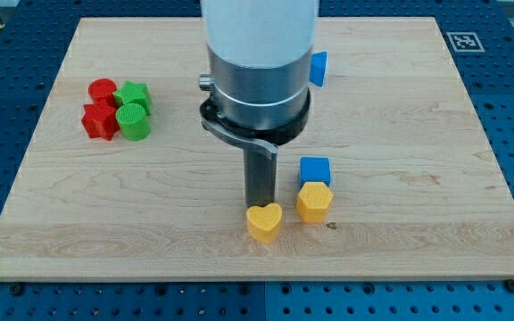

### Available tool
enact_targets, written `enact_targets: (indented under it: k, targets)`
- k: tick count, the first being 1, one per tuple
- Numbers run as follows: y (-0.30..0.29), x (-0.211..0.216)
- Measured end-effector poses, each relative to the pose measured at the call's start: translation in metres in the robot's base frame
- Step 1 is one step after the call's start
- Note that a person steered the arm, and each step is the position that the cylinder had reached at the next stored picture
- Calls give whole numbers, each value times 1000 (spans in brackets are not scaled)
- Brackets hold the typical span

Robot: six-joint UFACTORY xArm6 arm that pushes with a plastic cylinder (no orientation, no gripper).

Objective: Push the yellow heart below the yellow hexagon

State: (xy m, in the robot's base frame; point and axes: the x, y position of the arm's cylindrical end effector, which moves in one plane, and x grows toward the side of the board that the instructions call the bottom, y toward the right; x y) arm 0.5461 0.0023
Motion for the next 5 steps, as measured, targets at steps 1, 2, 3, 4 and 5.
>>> enact_targets:
  k: [1, 2, 3, 4, 5]
  targets:
    - [0, 1]
    - [-20, 6]
    - [-31, 6]
    - [-50, 10]
    - [-57, 28]
